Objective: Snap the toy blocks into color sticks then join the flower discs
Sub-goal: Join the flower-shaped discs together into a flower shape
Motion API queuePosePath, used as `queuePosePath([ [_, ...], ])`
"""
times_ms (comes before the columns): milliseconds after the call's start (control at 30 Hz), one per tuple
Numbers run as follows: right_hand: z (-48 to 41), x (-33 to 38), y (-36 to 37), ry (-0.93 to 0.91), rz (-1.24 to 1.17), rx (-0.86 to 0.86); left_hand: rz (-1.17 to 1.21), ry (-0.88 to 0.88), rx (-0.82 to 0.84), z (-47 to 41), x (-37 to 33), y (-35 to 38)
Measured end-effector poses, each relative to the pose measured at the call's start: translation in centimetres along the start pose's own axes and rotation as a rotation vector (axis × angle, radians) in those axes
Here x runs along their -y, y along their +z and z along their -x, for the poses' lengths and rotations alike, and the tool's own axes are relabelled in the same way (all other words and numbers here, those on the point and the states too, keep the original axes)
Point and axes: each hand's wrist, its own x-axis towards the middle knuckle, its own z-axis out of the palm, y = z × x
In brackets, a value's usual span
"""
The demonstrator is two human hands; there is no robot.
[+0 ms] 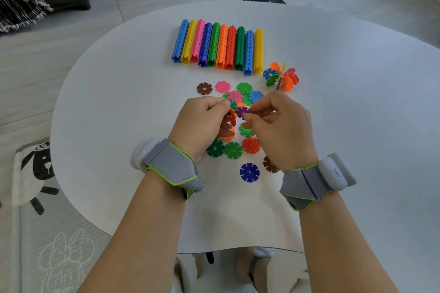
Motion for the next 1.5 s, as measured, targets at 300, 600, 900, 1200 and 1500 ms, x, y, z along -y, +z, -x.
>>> queuePosePath([
  [300, -0.1, -0.1, 0.1, -0.011, 0.011, 0.002, -0.001, -0.003, -0.027, 0.0, 0.1, 0.0],
  [600, -0.1, -0.3, 0.2, -0.014, 0.062, 0.012, -0.034, 0.001, -0.024, -0.1, 0.3, -0.1],
  [900, -0.3, -0.4, 0.2, -0.019, 0.104, 0.023, -0.003, -0.02, -0.01, -0.3, 0.4, -0.1],
  [1200, -0.1, -0.3, 0.6, -0.028, 0.071, 0.015, -0.004, 0.0, -0.018, -0.2, 0.4, 0.0],
  [1500, 0.8, -0.5, 1.1, -0.043, 0.021, -0.022, -0.04, 0.1, 0.002, 0.7, 0.5, 0.3],
])
